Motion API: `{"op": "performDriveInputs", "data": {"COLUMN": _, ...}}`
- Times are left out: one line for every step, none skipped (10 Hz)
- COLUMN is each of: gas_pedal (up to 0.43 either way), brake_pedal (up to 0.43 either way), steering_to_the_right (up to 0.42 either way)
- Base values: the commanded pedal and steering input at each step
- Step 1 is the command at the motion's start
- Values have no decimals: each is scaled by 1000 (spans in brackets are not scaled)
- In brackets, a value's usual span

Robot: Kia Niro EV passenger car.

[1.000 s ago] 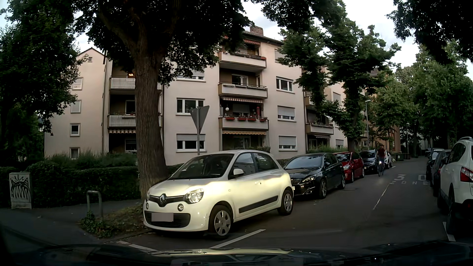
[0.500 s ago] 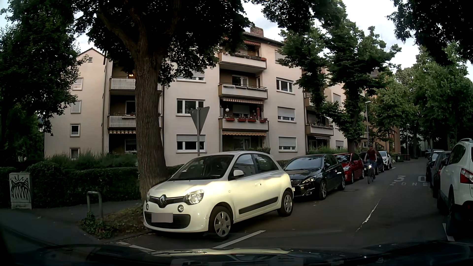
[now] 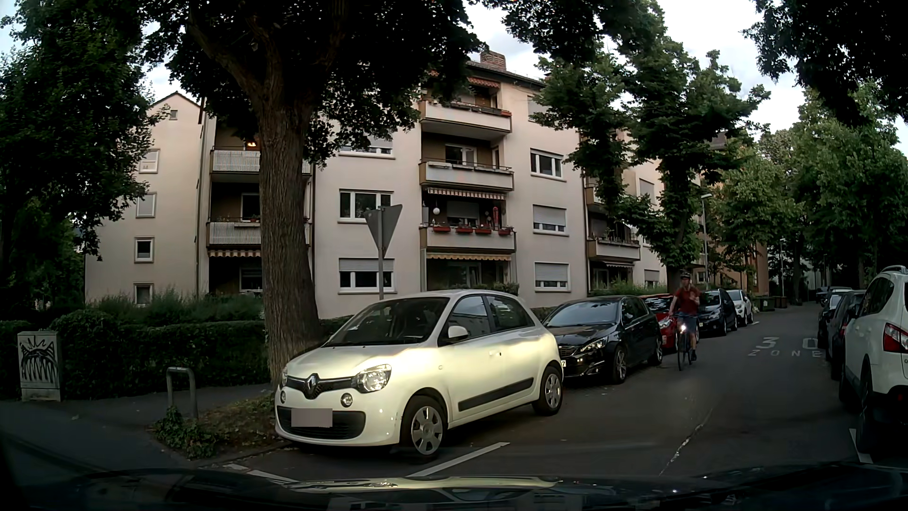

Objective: Follow the waypoints while adhering to traffic rules and regulations

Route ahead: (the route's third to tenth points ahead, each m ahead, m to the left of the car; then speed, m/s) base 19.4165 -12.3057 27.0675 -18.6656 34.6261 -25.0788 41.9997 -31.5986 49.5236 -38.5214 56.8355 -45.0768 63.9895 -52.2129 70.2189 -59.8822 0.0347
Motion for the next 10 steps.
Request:
{"op": "performDriveInputs", "data": {"gas_pedal": 0, "brake_pedal": 238, "steering_to_the_right": 542}}
{"op": "performDriveInputs", "data": {"gas_pedal": 0, "brake_pedal": 244, "steering_to_the_right": 541}}
{"op": "performDriveInputs", "data": {"gas_pedal": 0, "brake_pedal": 244, "steering_to_the_right": 540}}
{"op": "performDriveInputs", "data": {"gas_pedal": 0, "brake_pedal": 244, "steering_to_the_right": 540}}
{"op": "performDriveInputs", "data": {"gas_pedal": 0, "brake_pedal": 244, "steering_to_the_right": 540}}
{"op": "performDriveInputs", "data": {"gas_pedal": 0, "brake_pedal": 244, "steering_to_the_right": 540}}
{"op": "performDriveInputs", "data": {"gas_pedal": 0, "brake_pedal": 244, "steering_to_the_right": 541}}
{"op": "performDriveInputs", "data": {"gas_pedal": 0, "brake_pedal": 183, "steering_to_the_right": 542}}
{"op": "performDriveInputs", "data": {"gas_pedal": 0, "brake_pedal": 12, "steering_to_the_right": 541}}
{"op": "performDriveInputs", "data": {"gas_pedal": 0, "brake_pedal": 0, "steering_to_the_right": 542}}
